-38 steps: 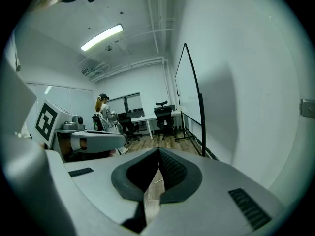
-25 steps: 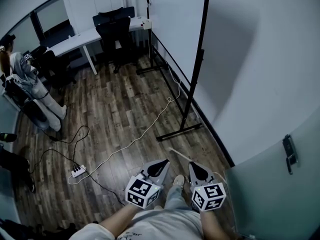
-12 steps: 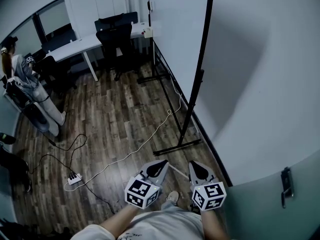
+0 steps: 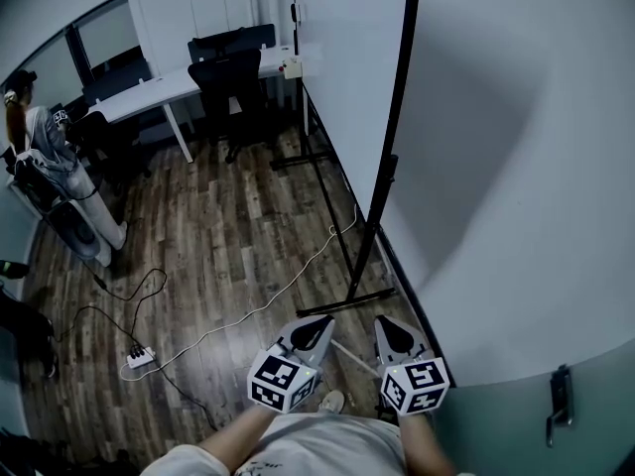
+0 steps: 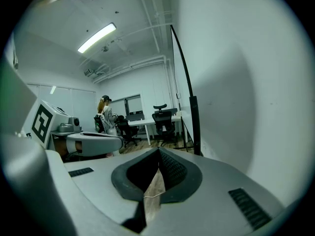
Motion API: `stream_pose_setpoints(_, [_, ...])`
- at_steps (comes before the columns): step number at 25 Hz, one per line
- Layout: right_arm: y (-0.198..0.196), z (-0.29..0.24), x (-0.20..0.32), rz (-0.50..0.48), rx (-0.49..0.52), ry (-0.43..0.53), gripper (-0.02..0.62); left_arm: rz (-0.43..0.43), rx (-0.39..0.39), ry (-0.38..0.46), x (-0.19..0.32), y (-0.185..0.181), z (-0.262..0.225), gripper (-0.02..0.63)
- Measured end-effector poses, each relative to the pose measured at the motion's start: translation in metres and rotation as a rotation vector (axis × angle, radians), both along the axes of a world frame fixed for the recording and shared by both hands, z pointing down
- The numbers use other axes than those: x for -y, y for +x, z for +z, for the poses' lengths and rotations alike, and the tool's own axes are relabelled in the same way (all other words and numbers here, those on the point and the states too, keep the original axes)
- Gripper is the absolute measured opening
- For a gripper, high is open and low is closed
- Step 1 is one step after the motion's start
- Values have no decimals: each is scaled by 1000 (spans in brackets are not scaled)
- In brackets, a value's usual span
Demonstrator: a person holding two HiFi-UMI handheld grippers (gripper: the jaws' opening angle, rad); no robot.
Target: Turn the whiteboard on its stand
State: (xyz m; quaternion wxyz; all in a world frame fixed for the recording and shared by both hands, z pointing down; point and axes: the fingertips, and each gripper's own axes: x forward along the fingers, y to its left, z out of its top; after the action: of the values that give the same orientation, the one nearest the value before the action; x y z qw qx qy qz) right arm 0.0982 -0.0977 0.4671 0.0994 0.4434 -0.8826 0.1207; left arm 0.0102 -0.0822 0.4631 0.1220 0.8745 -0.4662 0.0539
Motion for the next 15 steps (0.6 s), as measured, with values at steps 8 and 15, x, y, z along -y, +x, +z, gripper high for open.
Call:
stream_pose_setpoints(8, [7, -3, 22, 5, 6, 8, 8, -3, 2, 6, 22, 4, -3, 11])
stream_pose_setpoints(15, [1, -9, 36, 19, 4, 17, 8, 2, 4, -1, 37, 0, -5, 11])
